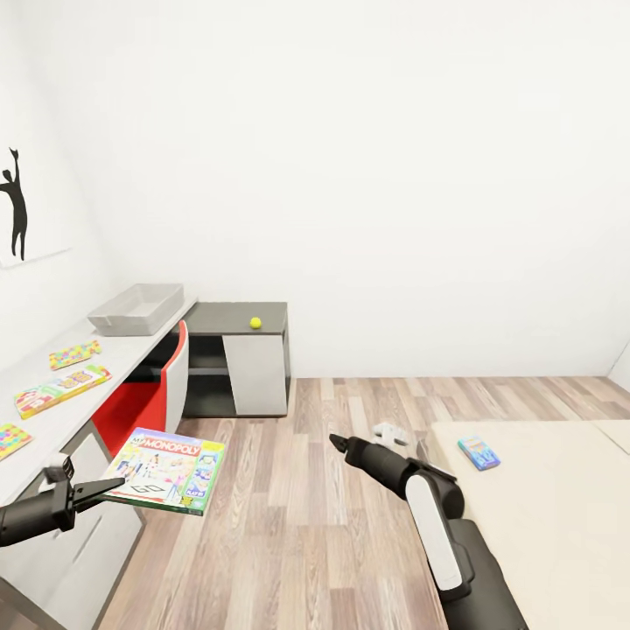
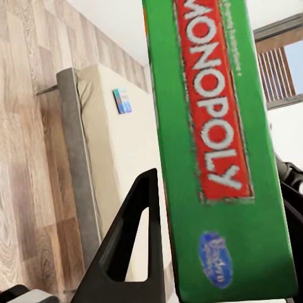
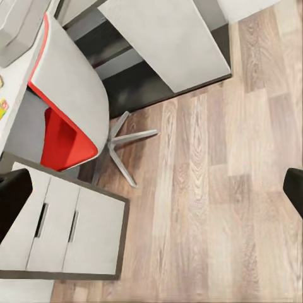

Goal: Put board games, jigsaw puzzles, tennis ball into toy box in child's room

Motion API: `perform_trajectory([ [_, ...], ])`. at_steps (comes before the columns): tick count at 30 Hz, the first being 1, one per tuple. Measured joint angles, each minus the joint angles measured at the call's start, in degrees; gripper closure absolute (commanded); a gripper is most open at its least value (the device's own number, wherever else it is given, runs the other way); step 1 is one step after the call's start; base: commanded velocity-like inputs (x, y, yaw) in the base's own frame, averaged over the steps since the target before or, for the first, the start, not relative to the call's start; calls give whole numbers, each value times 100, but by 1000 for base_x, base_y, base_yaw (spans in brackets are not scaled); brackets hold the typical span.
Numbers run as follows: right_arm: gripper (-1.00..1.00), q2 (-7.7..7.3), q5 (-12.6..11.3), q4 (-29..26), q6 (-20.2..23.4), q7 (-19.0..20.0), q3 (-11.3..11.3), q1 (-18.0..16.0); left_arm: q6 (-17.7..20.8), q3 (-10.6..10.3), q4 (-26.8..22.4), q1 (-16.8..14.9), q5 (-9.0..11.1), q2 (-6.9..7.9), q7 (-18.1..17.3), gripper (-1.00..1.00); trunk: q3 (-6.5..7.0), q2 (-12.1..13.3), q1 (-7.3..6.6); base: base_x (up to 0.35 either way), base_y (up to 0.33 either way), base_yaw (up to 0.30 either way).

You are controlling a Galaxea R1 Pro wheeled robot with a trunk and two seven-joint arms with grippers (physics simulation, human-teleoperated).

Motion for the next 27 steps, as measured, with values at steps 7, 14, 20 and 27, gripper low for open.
perform_trajectory([
  [7, -100, 4, -68, 154, 114, -395, -9, -32, -59, 0, 0, 0, 7, -8, 0, 100, 0, -1, -2, 142, -2, 0],
  [14, -100, 4, -96, 122, 102, -423, 1, -34, -67, 122, 0, 0, 4, -9, 0, 100, 0, -1, -3, 279, 0, 0],
  [20, -100, 4, -98, 124, 101, -422, 2, -34, -67, 176, 0, 0, 2, -17, 1, 100, 0, 0, -2, 189, 0, 0],
  [27, -100, 4, -98, 124, 101, -419, 2, -34, -69, 182, 0, 0, 7, -17, 0, 100, 0, 0, -2, 165, 0, 0],
])
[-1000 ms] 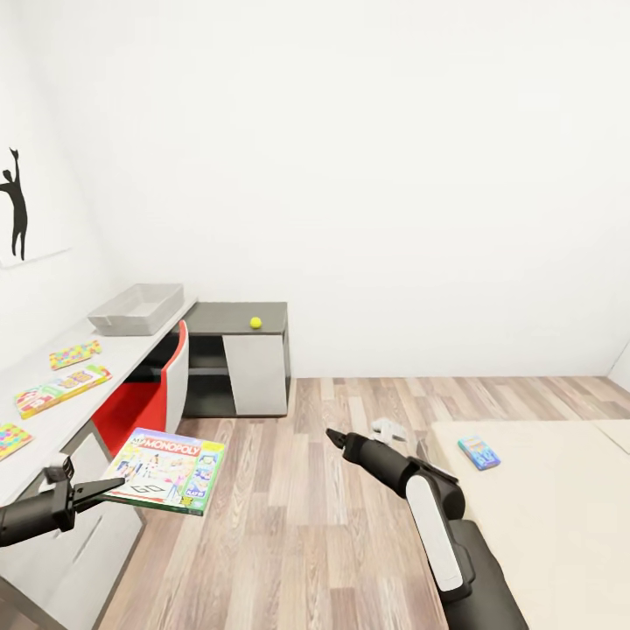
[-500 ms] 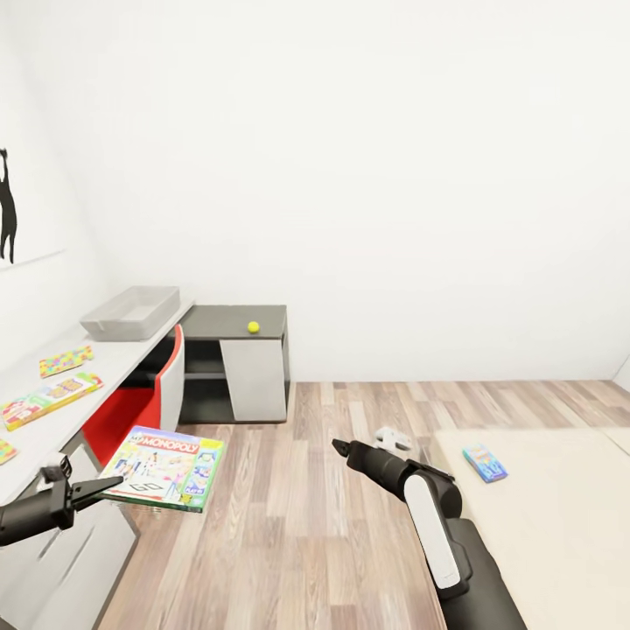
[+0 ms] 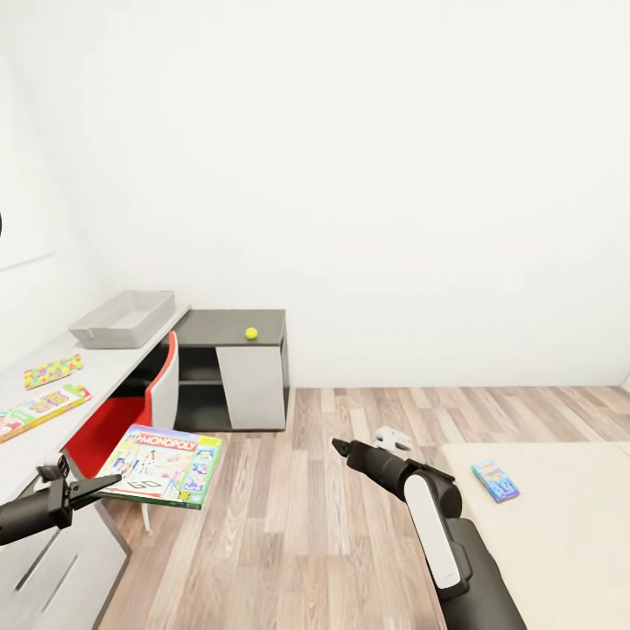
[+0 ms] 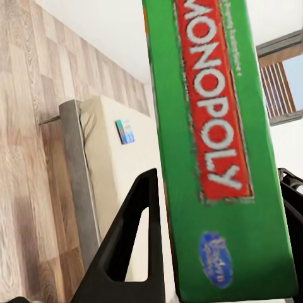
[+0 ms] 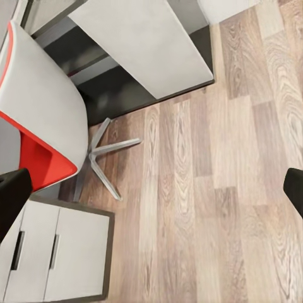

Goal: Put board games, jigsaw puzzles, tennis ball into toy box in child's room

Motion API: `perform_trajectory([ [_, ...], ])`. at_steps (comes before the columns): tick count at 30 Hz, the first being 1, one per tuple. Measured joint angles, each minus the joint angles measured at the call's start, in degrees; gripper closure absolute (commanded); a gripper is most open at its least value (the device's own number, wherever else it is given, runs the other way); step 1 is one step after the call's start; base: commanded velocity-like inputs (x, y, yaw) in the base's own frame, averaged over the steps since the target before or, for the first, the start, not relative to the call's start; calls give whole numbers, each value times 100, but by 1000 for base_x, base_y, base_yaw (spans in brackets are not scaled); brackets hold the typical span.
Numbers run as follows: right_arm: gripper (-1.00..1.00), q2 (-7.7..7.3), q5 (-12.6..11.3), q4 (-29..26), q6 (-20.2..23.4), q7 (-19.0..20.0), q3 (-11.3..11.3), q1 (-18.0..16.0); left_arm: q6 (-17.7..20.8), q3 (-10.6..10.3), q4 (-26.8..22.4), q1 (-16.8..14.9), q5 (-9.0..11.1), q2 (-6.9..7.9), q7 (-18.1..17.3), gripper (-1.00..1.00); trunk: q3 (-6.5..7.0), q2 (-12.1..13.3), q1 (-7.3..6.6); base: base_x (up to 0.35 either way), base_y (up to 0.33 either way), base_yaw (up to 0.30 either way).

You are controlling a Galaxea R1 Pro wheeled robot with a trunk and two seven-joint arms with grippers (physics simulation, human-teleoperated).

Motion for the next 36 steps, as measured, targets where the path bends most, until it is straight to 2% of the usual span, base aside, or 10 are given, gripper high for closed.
perform_trajectory([
  [22, -100, 0, 2, 6, -10, 0, 9, 0, 1, 6, 0, 0, -4, 0, 0, 100, 0, 0, -1, 205, 13, 0],
  [29, -100, 0, 1, 3, -3, 3, 9, -1, 0, 13, 1, 2, 1, 0, 0, 100, 0, 0, 2, 45, 0, 101],
  [34, -100, 0, 1, 14, 7, 1, 9, -1, 27, 168, 6, 2, 2, 1, 1, 100, 0, 0, 2, 3, 0, 260],
  [36, -100, 0, 1, 22, 8, 0, 6, -1, 60, 299, 7, 1, 4, 1, 1, 100, 0, 0, 2, 1, 0, 162],
])
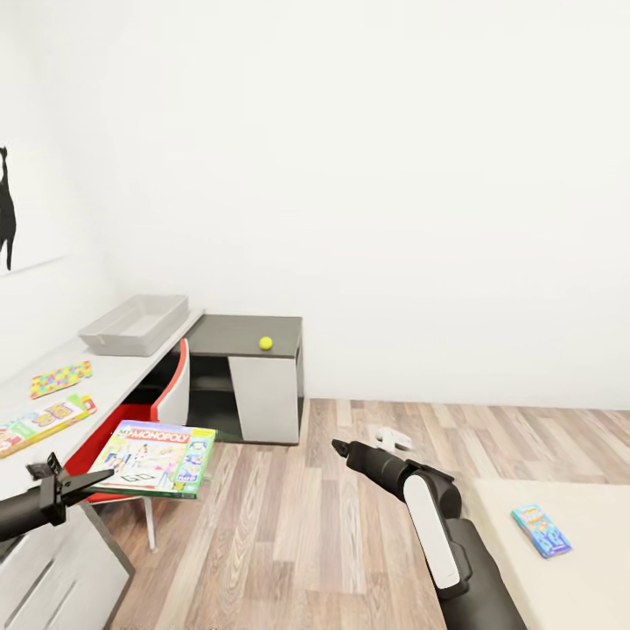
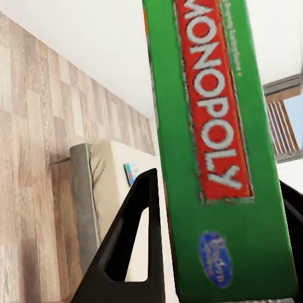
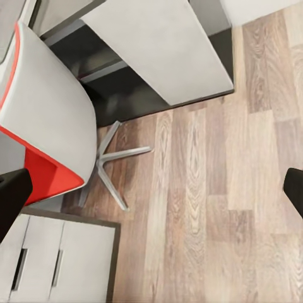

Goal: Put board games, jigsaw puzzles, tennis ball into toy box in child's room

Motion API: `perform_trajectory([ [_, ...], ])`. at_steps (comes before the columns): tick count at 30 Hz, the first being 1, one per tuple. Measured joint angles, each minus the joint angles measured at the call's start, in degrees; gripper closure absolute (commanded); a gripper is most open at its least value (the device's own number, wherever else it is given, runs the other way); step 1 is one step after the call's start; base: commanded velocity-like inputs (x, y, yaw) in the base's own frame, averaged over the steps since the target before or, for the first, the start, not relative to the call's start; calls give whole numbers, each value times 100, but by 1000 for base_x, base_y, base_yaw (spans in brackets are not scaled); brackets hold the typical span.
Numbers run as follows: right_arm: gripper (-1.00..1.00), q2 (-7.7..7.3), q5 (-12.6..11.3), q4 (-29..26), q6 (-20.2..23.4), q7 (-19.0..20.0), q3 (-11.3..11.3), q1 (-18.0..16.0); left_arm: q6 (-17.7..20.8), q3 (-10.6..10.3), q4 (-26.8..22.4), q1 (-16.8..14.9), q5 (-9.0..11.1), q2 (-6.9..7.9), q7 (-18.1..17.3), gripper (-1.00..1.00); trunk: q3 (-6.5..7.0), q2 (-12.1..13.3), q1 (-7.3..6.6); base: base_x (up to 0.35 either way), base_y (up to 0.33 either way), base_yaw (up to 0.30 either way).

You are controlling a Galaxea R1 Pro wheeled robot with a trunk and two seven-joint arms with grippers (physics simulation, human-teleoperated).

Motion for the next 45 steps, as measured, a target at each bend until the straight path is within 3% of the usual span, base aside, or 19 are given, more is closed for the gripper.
perform_trajectory([
  [13, -100, 0, 0, 4, -6, 6, -6, 1, 11, 88, 1, -1, -1, 8, 0, 100, -11, 0, 0, 0, 0, 24],
  [32, -100, -9, -2, -4, -9, 24, 9, 9, -34, 97, -2, 3, -3, 19, 0, 100, -147, 0, 0, 1, 0, 0],
  [40, -100, -1, -1, -36, -7, 10, 16, 9, -48, 104, 0, 8, -5, 23, 0, 100, -150, -1, -3, 232, 0, 0],
  [45, -100, -3, 5, -39, -12, 3, 169, 9, -53, 104, 2, 8, -7, 18, 1, 100, -150, -1, -2, 251, 0, 0],
])
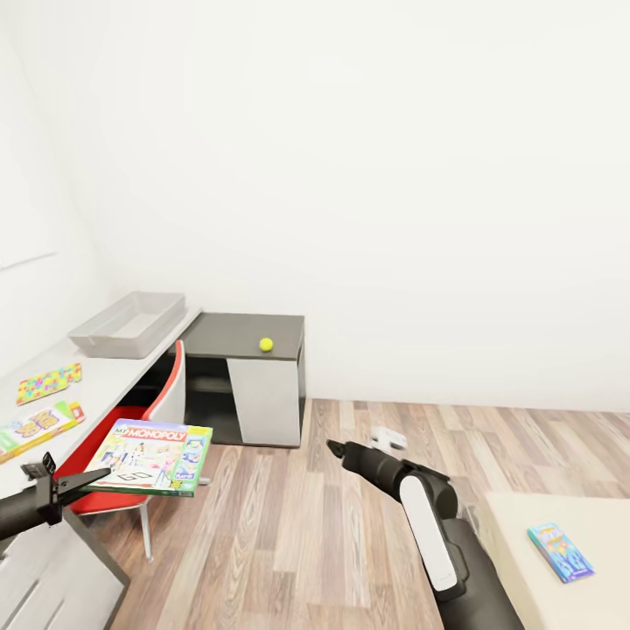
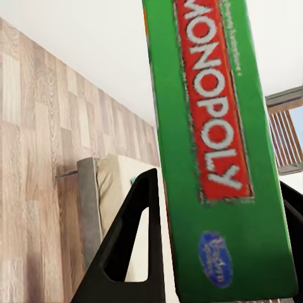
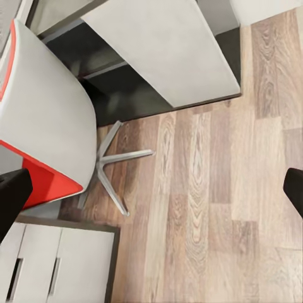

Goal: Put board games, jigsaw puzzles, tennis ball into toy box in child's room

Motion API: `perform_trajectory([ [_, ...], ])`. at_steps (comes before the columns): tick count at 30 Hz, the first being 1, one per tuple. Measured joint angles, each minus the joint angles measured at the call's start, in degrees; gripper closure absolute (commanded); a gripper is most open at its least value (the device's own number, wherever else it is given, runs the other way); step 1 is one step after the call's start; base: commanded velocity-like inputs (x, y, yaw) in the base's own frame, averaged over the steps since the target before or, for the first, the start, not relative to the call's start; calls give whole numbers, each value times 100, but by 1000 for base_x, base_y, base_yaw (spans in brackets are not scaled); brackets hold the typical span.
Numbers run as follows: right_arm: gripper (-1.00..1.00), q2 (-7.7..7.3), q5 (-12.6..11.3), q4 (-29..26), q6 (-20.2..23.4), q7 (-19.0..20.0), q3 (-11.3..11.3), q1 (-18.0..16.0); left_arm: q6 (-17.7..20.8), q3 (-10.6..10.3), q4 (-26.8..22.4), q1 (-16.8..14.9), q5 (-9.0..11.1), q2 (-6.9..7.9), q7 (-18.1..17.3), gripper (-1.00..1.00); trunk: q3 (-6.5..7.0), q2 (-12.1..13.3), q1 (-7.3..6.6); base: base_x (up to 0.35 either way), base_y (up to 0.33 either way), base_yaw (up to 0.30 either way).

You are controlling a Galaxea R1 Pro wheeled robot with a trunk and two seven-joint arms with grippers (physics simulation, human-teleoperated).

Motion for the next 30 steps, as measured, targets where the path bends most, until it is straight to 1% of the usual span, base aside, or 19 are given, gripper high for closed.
perform_trajectory([
  [6, -100, 2, 3, -2, -11, -3, 48, 0, -6, 1, -3, 0, 5, 6, 0, 100, 0, 0, 1, 168, 0, 0],
  [15, -100, 3, 4, -17, -14, -9, 68, 0, -5, 0, -1, 0, 1, 5, 0, 100, 0, 0, 0, 253, 0, 6],
  [20, -100, 4, 5, -17, -14, -11, 99, 0, -7, 2, -1, 2, 6, 1, 0, 100, 0, 0, 1, 115, 0, 213],
  [27, -100, 4, 5, -17, -16, -12, 105, 0, -6, 1, -1, 2, 4, 0, 0, 100, 0, -1, 1, 100, 0, 281],
  [30, -100, 4, 4, -17, -17, -12, 106, 0, -5, 1, -2, 2, 4, 0, 0, 100, 0, -1, 0, 202, 0, 291],
])
